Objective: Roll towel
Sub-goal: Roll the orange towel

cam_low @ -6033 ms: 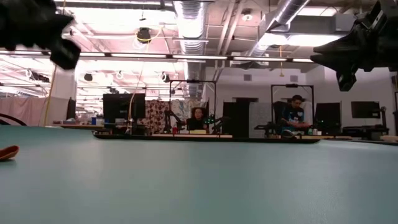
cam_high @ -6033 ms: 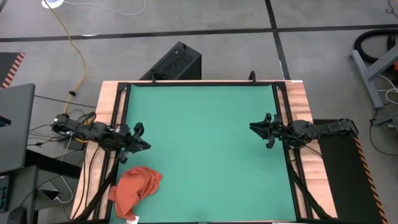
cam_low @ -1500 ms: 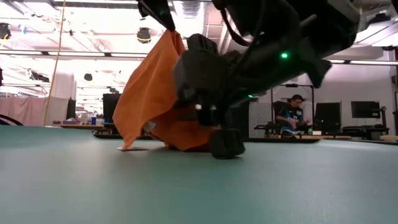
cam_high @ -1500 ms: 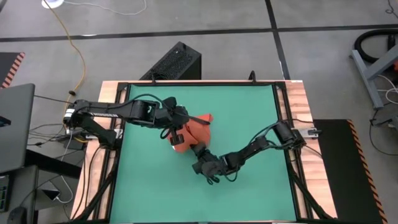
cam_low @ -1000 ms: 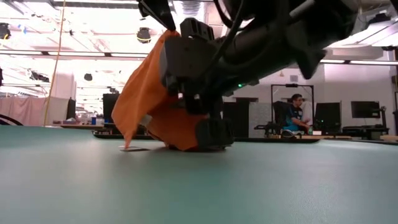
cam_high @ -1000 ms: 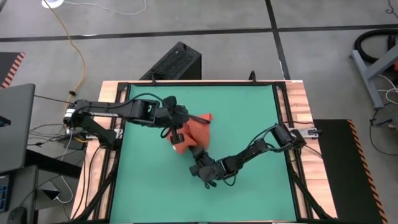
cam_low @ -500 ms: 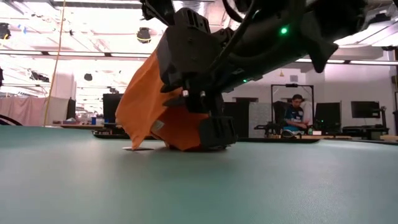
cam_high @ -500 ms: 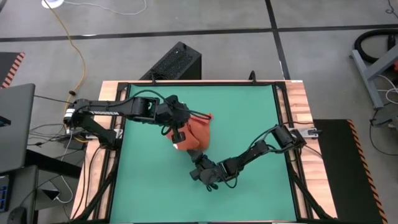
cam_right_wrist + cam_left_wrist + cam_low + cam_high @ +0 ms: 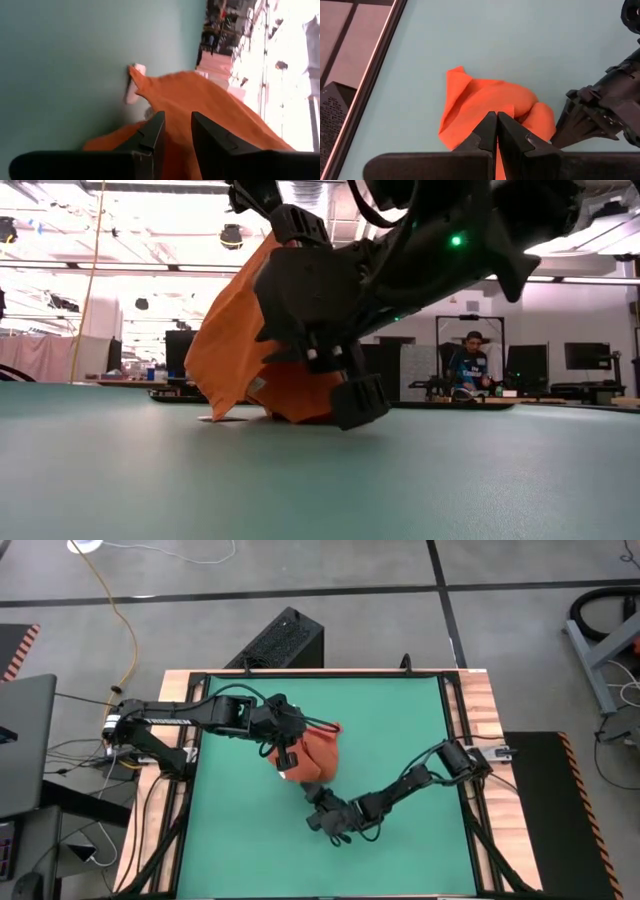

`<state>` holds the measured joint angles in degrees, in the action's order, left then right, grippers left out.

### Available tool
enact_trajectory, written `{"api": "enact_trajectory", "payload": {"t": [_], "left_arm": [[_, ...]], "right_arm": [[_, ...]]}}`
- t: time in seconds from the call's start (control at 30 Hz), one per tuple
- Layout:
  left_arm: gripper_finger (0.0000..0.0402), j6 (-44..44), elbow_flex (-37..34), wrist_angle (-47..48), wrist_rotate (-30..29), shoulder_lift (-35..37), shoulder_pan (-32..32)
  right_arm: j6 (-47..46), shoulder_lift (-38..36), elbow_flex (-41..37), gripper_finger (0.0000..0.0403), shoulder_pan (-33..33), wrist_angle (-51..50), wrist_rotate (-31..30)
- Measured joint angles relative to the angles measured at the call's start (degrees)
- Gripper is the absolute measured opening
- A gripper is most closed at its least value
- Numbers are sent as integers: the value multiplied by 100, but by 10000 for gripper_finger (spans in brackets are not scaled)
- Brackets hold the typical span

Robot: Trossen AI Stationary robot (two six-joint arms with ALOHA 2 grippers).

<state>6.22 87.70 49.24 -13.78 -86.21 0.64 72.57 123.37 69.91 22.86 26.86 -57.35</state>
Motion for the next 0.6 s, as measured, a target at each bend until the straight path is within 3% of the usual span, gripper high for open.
{"api": "enact_trajectory", "payload": {"t": [0.6], "left_arm": [[0, -42, 0, -22, 147, 0, 0]], "right_arm": [[497, 0, 0, 104, -392, -250, -136]]}}
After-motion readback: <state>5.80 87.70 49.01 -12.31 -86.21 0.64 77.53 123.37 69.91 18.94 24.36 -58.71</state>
